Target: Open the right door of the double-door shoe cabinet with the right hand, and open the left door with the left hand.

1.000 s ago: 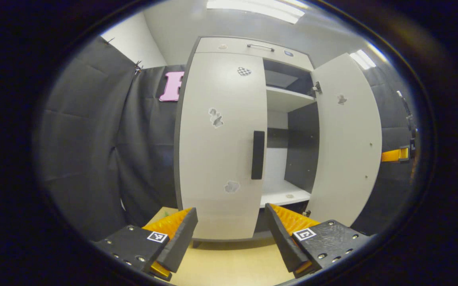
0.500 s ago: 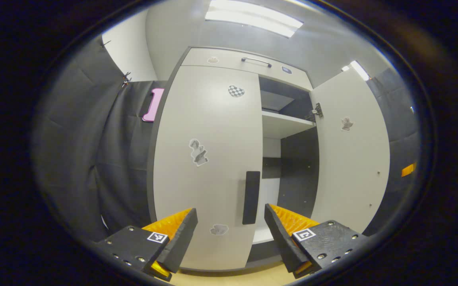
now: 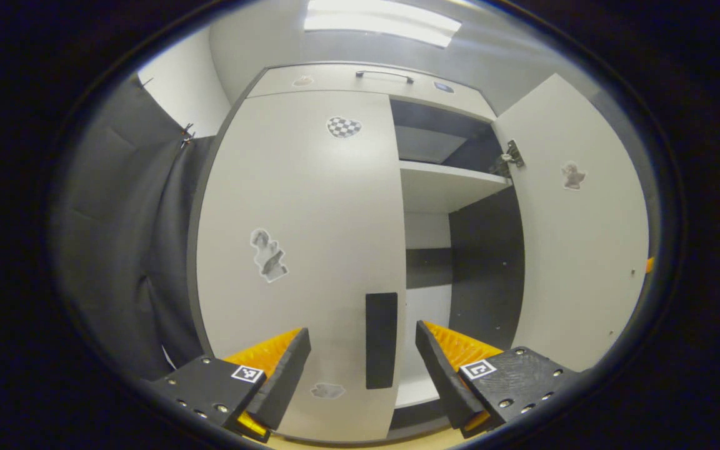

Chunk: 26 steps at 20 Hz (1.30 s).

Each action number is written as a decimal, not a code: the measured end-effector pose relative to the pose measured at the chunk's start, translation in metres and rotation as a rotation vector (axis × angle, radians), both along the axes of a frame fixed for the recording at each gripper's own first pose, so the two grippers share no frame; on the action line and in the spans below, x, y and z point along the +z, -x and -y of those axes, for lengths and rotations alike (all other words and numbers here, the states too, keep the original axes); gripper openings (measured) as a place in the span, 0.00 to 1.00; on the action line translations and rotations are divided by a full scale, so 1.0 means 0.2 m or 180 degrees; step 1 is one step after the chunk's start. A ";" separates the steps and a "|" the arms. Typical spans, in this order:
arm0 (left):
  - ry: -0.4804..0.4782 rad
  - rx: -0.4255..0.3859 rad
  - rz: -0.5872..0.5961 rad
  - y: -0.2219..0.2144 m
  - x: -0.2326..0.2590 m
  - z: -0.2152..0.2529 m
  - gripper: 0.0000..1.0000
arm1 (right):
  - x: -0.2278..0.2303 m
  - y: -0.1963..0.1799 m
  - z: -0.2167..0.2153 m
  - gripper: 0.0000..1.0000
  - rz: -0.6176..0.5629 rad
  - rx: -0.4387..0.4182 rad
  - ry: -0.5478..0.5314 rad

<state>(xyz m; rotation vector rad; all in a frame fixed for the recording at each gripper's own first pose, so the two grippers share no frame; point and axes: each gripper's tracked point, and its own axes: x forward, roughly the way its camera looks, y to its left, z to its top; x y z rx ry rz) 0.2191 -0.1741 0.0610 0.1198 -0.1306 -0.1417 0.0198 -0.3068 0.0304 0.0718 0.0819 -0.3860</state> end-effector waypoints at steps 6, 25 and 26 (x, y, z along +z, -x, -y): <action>0.0052 0.0205 -0.0176 -0.15 -0.09 0.03 0.98 | -0.13 -0.21 -0.03 0.98 -0.0086 0.0308 0.0071; 0.0168 0.0455 -0.0260 -0.27 -0.15 0.07 0.10 | -0.05 -0.70 -0.01 0.98 0.0256 0.0778 0.0274; 0.0197 0.0435 -0.0261 -0.28 -0.16 0.07 0.03 | -0.05 -0.71 -0.02 0.98 0.0274 0.0802 0.0254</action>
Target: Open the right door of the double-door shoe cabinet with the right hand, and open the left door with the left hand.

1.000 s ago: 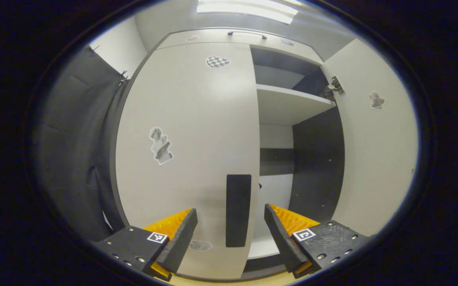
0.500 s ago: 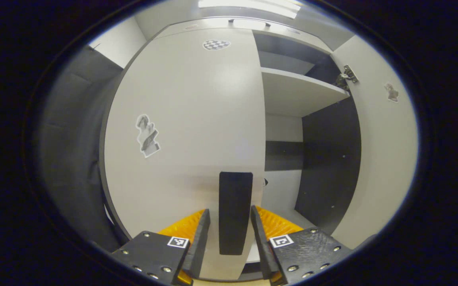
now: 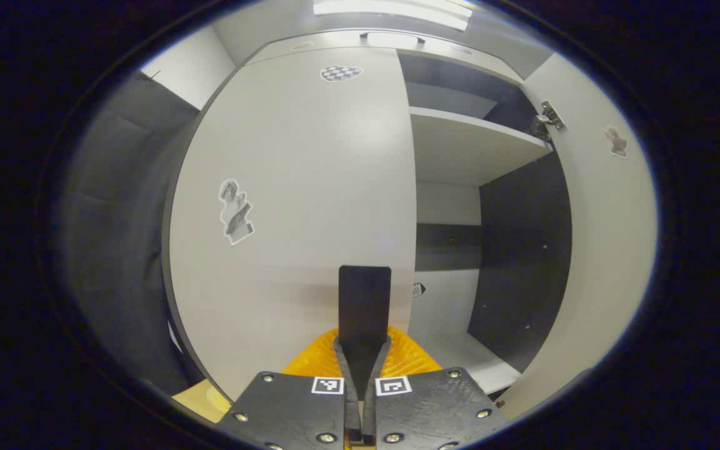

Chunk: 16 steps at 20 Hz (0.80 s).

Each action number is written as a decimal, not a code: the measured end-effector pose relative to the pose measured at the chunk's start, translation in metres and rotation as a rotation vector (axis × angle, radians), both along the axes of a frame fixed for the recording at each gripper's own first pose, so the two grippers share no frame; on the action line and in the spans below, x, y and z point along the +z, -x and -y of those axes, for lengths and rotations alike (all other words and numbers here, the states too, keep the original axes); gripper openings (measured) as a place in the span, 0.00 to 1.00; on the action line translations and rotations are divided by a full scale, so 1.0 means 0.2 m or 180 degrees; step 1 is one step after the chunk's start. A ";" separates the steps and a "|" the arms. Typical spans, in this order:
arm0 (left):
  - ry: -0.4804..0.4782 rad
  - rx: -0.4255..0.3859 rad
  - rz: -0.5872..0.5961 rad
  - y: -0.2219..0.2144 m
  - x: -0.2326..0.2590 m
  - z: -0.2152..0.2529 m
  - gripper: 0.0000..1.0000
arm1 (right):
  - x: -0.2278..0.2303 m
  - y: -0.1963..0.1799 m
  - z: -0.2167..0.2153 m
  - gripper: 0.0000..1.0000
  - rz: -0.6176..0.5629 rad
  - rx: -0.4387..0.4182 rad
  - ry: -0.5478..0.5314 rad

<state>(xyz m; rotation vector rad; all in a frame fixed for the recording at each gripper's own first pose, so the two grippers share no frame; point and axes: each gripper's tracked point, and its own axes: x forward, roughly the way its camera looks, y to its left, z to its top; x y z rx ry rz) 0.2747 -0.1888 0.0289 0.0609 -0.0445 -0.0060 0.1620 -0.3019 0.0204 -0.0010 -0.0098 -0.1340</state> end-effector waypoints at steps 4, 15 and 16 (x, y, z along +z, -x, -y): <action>0.0002 -0.0041 -0.0039 0.01 0.00 0.00 0.04 | 0.02 0.03 -0.03 0.98 0.0027 0.0045 -0.0033; 0.0030 -0.0398 -0.0139 0.22 0.03 -0.03 0.04 | 0.03 0.33 -0.17 0.98 -0.0043 -0.0065 -0.0130; 0.0026 -0.0432 -0.0152 0.25 0.04 -0.03 0.04 | 0.03 0.36 -0.20 0.98 -0.0060 -0.0067 -0.0111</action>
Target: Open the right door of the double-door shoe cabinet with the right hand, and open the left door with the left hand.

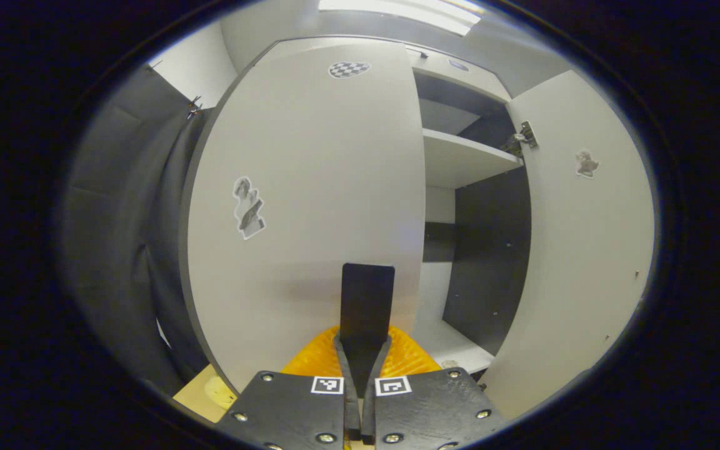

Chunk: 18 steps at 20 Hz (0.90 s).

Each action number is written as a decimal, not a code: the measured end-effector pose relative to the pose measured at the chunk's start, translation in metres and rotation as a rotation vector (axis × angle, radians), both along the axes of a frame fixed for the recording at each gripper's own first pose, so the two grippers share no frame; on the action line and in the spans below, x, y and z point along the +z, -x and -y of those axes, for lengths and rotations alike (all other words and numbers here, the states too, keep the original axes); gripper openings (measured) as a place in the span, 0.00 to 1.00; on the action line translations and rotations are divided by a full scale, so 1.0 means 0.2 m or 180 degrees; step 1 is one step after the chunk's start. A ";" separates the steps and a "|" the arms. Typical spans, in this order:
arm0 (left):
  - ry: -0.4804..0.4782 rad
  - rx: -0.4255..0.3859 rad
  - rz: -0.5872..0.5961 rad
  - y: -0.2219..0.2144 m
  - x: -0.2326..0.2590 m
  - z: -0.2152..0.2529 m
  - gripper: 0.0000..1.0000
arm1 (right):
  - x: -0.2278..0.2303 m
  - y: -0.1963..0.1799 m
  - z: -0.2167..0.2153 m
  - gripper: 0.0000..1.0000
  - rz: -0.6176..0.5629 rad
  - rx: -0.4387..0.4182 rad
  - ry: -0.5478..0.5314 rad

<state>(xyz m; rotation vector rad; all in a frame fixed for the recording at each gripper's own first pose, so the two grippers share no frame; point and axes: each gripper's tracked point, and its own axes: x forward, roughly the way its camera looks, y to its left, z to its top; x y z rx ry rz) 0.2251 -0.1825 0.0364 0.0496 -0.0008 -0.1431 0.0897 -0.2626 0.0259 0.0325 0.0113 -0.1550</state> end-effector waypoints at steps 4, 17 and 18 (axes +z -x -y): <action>0.0008 -0.0159 -0.0045 0.09 0.02 -0.03 0.04 | 0.03 0.13 -0.08 0.98 -0.0019 -0.0112 0.0193; 0.0053 -0.0453 0.0034 0.36 0.06 -0.23 0.04 | -0.04 0.53 -0.43 0.98 -0.0082 -0.0240 0.0236; 0.0053 -0.0442 0.0045 0.39 0.06 -0.26 0.03 | -0.04 0.55 -0.46 0.98 -0.0077 -0.0224 0.0222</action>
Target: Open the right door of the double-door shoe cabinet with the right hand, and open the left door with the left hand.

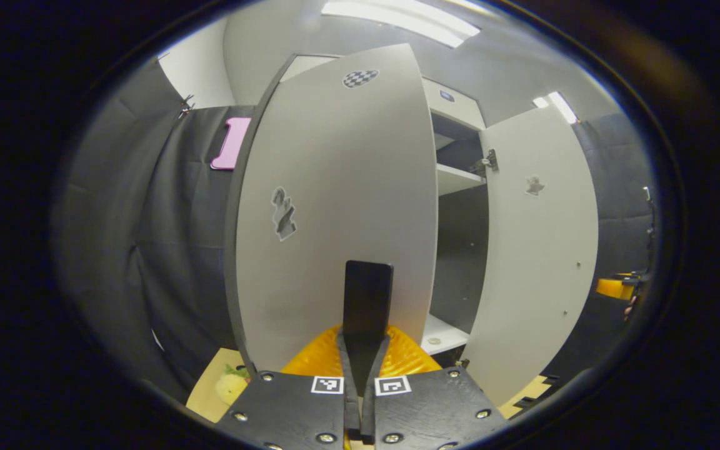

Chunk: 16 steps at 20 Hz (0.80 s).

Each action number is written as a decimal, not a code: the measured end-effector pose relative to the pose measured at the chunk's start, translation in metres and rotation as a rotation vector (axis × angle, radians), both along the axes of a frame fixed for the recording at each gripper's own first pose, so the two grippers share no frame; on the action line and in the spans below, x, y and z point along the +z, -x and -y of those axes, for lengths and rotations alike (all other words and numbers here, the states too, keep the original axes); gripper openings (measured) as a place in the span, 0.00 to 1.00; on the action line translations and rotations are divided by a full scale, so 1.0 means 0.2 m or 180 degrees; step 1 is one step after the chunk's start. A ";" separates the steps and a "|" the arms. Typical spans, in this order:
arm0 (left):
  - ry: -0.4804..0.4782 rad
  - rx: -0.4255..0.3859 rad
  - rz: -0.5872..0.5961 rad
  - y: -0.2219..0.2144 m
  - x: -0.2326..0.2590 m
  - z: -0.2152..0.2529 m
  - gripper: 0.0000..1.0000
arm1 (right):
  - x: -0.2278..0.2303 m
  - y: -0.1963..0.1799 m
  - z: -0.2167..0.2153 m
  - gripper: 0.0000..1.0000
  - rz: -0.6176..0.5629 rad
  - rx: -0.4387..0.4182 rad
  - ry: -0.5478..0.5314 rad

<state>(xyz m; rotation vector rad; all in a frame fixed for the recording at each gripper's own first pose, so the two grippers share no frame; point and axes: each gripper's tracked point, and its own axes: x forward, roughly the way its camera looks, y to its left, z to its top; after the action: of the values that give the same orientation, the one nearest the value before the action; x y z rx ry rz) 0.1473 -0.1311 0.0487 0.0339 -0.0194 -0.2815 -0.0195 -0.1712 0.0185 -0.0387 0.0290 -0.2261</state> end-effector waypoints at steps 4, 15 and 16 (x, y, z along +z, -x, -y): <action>-0.0014 0.0083 0.0087 0.10 0.02 -0.17 0.03 | 0.02 0.04 -0.07 0.98 0.0064 0.0029 0.0025; 0.0142 0.0252 0.0080 0.20 0.05 -0.47 0.02 | 0.02 0.04 -0.22 0.98 0.0132 0.0211 -0.0076; 0.0176 0.0281 0.0083 0.20 0.06 -0.50 0.02 | 0.03 0.04 -0.23 0.98 0.0139 0.0225 -0.0083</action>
<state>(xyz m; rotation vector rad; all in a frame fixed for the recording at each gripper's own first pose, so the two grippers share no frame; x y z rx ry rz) 0.1065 -0.0320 0.0607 -0.0166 -0.0515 -0.1922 -0.0279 -0.1250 0.0241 -0.0089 -0.0128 -0.1559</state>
